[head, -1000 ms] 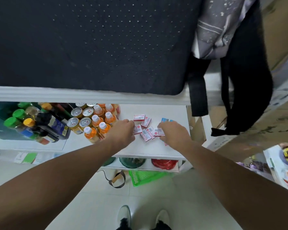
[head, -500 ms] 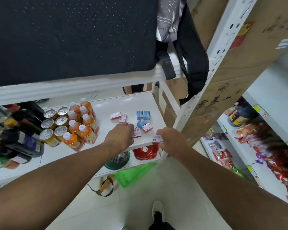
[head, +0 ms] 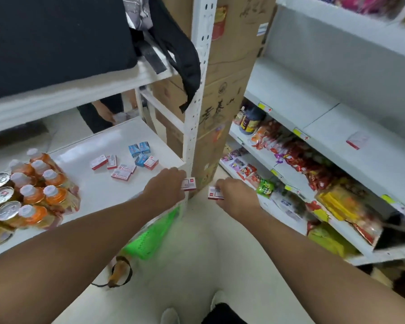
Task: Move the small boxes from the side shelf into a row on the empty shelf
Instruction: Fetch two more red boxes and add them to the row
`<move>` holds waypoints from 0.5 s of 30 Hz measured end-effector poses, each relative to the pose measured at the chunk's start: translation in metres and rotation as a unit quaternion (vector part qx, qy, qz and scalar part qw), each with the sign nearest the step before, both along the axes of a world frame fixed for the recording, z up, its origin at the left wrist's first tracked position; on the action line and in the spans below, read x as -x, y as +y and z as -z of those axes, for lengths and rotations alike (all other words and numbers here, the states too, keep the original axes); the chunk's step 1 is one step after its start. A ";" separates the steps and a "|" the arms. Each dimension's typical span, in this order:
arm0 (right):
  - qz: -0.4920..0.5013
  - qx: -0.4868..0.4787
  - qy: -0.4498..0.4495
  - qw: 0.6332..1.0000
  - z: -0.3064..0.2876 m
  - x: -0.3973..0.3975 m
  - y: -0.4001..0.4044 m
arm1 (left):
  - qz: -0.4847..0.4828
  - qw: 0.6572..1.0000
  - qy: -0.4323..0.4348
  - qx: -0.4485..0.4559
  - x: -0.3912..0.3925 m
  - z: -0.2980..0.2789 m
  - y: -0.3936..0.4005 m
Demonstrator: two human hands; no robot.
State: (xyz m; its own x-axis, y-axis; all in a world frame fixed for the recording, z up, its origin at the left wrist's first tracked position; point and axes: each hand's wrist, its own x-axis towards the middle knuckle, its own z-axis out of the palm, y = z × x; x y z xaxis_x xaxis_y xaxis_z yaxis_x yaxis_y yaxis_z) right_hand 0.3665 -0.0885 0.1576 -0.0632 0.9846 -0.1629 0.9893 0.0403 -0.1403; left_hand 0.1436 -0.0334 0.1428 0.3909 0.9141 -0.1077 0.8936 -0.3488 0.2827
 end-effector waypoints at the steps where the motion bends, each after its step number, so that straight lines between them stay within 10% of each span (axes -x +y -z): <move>1: 0.014 -0.006 -0.006 1.000 -0.003 -0.012 -0.008 | 0.012 1.000 -0.010 -0.001 -0.011 -0.002 -0.003; 15: 0.211 -0.021 -0.014 0.977 -0.028 -0.202 -0.115 | 0.220 0.974 0.023 -0.046 -0.228 -0.034 -0.021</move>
State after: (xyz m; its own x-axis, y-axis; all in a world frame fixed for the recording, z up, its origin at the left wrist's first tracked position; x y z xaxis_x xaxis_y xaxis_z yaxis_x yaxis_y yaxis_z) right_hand 0.5689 -0.2033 0.1856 0.3544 0.9276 -0.1183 0.9224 -0.3675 -0.1189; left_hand 0.3717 -0.0543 0.1765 0.7431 0.6664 -0.0608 0.6636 -0.7222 0.1949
